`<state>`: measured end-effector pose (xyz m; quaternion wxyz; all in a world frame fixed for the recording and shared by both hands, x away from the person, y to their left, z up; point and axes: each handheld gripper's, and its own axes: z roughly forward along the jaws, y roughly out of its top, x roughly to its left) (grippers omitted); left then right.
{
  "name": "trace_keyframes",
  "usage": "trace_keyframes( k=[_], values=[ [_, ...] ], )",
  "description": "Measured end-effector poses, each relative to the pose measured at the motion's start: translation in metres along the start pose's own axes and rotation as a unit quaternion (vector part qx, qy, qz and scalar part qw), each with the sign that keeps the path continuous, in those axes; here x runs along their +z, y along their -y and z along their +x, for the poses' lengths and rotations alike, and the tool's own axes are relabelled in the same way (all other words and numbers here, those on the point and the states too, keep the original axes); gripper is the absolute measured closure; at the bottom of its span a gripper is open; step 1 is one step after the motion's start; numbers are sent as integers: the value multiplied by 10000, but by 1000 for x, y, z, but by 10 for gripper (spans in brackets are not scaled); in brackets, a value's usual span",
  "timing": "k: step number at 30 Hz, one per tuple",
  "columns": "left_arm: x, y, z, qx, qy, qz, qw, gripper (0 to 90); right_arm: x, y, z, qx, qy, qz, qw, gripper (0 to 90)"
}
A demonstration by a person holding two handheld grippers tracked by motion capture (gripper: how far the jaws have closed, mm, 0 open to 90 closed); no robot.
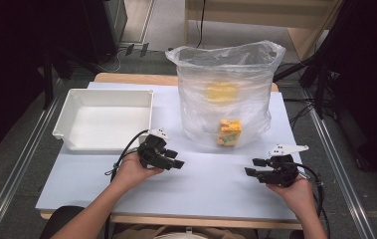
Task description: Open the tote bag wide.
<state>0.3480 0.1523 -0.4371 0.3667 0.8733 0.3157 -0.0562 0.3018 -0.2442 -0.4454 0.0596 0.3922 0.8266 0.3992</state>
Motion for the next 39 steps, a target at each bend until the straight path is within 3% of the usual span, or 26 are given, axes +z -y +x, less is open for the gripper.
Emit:
trace_keyframes(
  k=[14,19,25,39],
  values=[
    [0,0,-1,-26,38,-39,10000,476,-2,1,-2,17,-37,42,10000,497],
    [1,-1,-1,-12,-78,-20,10000,497,-3,2,-3,52,-46,32,10000,490],
    [3,-1,-3,-7,-78,-14,10000,506,-5,2,-4,110,-11,0,9999,488],
    [3,-4,-4,-178,12,5,9998,564,-8,6,-6,228,4,26,9997,489]
  ],
)
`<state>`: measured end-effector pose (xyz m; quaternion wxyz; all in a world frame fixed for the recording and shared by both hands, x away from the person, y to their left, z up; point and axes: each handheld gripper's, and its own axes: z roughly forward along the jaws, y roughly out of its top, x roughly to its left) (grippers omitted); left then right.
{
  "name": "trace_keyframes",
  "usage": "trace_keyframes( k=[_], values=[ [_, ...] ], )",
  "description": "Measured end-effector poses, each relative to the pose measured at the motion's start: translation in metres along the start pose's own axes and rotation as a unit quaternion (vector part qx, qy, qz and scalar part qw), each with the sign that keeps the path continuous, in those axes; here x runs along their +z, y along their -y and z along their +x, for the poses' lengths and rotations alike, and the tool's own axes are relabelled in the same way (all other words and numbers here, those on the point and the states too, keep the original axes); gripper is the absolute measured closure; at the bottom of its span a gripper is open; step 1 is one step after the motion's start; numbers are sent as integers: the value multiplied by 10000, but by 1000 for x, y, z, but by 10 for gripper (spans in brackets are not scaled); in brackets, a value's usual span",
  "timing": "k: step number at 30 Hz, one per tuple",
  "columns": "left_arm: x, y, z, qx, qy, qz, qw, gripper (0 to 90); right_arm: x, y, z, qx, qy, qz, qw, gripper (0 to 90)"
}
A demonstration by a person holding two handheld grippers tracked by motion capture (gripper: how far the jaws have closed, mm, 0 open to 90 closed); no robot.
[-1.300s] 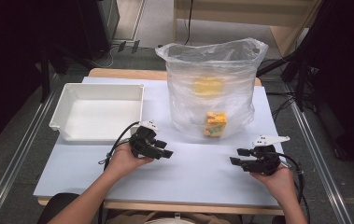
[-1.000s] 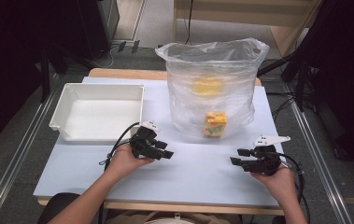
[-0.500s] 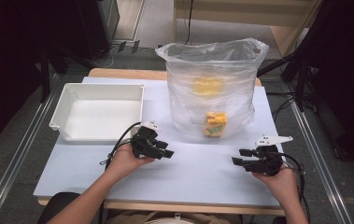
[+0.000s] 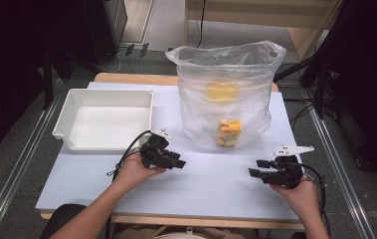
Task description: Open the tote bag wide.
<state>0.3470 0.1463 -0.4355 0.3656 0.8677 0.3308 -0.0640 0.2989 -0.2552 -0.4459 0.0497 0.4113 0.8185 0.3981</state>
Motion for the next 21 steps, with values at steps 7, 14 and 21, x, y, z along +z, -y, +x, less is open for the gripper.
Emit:
trace_keyframes(
  k=[7,14,21],
  values=[
    [0,0,0,-11,-16,1,10000,571,-1,1,-1,-1,7,-41,10000,492],
    [0,0,0,-30,-70,-17,10000,571,-3,1,-1,-21,41,-72,10000,492],
    [0,0,1,-48,-95,-39,9999,568,-4,1,-3,26,31,-104,9999,493]
  ],
)
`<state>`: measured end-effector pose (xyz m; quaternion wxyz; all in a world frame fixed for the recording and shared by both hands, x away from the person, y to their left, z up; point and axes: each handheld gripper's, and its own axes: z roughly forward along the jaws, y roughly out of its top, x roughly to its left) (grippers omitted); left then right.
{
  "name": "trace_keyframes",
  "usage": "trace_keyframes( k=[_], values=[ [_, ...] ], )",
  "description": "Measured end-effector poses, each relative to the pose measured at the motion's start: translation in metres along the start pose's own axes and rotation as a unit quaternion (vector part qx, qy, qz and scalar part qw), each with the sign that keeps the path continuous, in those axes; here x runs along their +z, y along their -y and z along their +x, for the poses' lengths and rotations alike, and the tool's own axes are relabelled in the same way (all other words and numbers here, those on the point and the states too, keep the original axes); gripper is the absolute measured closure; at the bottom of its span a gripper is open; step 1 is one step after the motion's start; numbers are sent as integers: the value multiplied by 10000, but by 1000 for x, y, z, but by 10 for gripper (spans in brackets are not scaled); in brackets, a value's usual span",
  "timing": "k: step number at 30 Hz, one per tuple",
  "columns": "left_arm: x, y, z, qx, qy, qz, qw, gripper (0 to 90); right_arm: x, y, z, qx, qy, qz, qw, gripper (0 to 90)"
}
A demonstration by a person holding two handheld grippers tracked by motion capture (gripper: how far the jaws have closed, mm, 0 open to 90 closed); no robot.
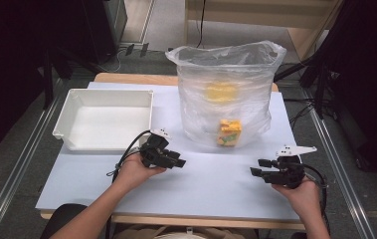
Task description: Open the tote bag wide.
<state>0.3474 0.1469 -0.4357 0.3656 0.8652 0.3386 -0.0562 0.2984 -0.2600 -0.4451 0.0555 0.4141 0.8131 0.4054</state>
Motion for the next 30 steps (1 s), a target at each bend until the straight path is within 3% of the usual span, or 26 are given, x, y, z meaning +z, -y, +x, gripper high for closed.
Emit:
trace_keyframes(
  k=[13,16,17,21,24,30],
  values=[
    [0,0,1,-7,-19,-10,10000,564,0,1,-2,30,-23,-13,10000,493],
    [-2,-1,2,-93,13,-62,9999,584,-1,0,-2,37,-14,-25,10000,493],
    [-4,-3,2,-119,27,-55,9999,642,-5,-1,-4,83,-28,-138,9999,494],
    [-16,-17,-2,-137,-60,-172,9997,715,-15,-11,-9,144,62,-197,9997,495],
    [-31,-31,-5,-42,-93,-308,9995,739,-24,-19,-13,161,108,-256,9995,504],
    [-39,-46,-1,-58,-81,-374,9993,783,-36,-35,-19,140,139,-232,9995,524]
  ],
)
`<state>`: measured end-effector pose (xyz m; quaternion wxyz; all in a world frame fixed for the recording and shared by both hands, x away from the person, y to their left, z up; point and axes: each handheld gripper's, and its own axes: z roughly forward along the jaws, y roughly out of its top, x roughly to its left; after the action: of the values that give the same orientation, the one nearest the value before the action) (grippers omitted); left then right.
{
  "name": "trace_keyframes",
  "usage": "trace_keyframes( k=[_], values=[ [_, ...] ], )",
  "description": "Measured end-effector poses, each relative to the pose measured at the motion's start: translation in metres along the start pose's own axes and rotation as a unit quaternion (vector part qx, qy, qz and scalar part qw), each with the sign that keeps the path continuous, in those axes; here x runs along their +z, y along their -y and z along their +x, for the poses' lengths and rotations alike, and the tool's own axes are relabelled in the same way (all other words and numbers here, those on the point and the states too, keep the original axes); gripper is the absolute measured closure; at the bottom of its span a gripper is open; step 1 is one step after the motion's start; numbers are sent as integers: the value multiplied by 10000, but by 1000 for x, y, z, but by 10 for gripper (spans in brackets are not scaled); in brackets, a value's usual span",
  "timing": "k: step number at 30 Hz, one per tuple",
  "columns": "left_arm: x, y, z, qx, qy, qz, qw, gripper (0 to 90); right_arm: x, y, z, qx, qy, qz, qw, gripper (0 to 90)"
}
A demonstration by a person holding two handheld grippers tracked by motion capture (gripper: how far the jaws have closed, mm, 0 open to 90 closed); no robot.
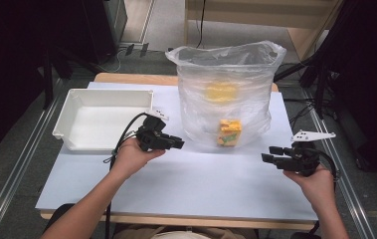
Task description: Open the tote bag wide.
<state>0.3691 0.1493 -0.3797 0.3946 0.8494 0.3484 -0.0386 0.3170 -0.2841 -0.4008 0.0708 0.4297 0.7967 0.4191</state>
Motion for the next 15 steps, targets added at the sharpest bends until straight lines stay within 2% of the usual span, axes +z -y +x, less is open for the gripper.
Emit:
trace_keyframes(
  k=[5,6,7,9,13,15],
  values=[
    [-2,-13,2,6,68,60,10000,835,-10,-21,-7,-25,4,-62,10000,556],
    [-2,-16,2,-28,134,61,9999,851,-14,-29,-11,-49,-44,-131,9999,605],
    [-3,-19,4,-49,169,87,9998,859,-16,-33,-12,-74,-72,-177,9998,615],
    [-4,-24,4,-60,75,77,9999,866,-18,-37,-14,-57,-70,-192,9998,627],
    [-10,-35,3,-82,-1,-35,10000,889,-22,-50,-20,22,-64,-156,9999,725],
    [-12,-42,2,-49,-151,-30,9999,897,-24,-54,-22,26,-89,-141,9999,764]
  ],
)
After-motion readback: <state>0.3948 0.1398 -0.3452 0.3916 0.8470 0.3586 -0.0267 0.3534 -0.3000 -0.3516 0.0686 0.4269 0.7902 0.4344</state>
